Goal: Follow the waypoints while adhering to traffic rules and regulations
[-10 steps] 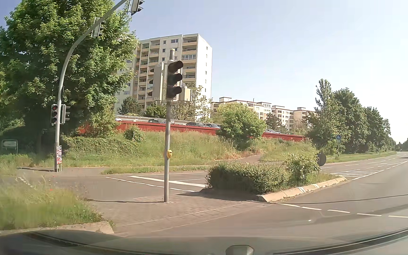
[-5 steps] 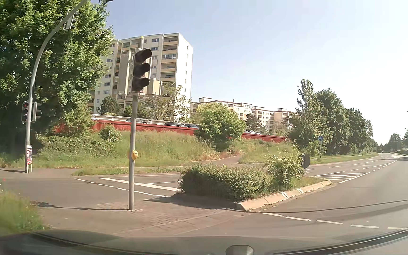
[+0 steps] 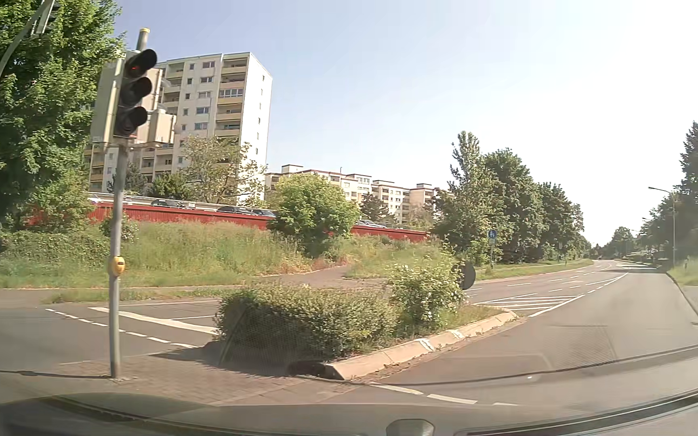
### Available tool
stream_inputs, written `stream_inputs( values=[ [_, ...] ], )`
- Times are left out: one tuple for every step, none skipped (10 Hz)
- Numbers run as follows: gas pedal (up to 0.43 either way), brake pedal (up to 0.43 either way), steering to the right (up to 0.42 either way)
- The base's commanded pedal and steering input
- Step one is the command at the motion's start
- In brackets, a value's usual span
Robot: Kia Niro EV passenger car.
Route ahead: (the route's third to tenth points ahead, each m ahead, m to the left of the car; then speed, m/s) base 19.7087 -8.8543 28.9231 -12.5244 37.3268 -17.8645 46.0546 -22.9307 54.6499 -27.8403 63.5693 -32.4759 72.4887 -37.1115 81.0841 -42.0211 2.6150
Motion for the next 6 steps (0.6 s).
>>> stream_inputs(
  values=[
    [0.197, 0.03, 0.53],
    [0.209, 0.03, 0.533],
    [0.209, 0.03, 0.529],
    [0.22, 0.03, 0.516],
    [0.22, 0.03, 0.501],
    [0.228, 0.03, 0.475]
  ],
)
